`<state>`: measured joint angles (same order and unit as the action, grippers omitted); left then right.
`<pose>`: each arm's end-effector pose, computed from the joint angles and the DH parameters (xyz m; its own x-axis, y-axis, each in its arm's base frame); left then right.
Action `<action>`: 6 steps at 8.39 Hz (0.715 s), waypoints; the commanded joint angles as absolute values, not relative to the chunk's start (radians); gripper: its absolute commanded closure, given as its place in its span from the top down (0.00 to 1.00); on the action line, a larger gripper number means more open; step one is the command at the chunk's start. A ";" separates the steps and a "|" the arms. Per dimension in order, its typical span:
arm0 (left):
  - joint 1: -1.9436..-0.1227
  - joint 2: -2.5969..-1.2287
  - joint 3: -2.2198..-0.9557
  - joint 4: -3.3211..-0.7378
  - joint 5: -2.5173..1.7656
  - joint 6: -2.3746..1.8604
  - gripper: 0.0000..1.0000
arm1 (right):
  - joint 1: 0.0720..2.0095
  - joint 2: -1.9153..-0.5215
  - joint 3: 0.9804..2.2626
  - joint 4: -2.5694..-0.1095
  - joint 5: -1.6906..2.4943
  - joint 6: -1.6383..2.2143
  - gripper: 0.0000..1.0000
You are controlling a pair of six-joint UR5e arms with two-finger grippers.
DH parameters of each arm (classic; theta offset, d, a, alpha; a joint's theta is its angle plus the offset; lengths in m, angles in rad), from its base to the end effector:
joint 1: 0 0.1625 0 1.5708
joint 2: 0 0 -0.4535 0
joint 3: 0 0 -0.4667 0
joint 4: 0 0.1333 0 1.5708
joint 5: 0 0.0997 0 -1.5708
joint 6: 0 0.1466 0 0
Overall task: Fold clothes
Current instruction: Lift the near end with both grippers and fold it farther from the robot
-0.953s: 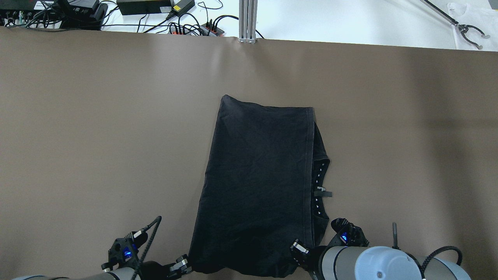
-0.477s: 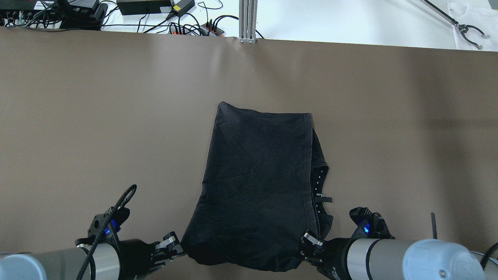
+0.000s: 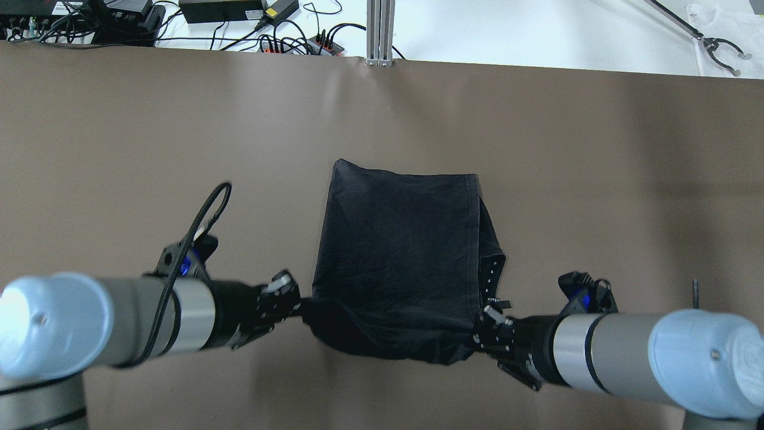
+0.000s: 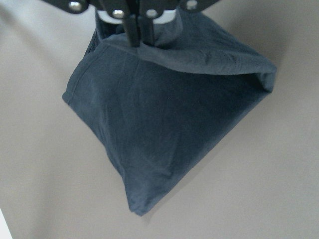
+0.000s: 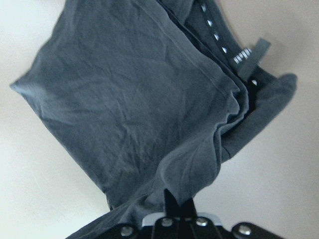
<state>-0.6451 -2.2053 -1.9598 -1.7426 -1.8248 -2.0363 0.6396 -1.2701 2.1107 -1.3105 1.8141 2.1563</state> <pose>0.4856 -0.4861 0.0885 0.0845 -0.6073 -0.7900 0.4847 0.7177 -0.4999 -0.4371 -0.4473 0.2235 0.0779 0.7264 0.6828 -0.5399 0.6065 -0.5836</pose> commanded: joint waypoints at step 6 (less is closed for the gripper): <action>-0.799 -2.574 -1.011 -2.217 -1.721 -1.788 1.00 | 0.869 -0.864 1.273 -1.022 1.855 1.772 0.94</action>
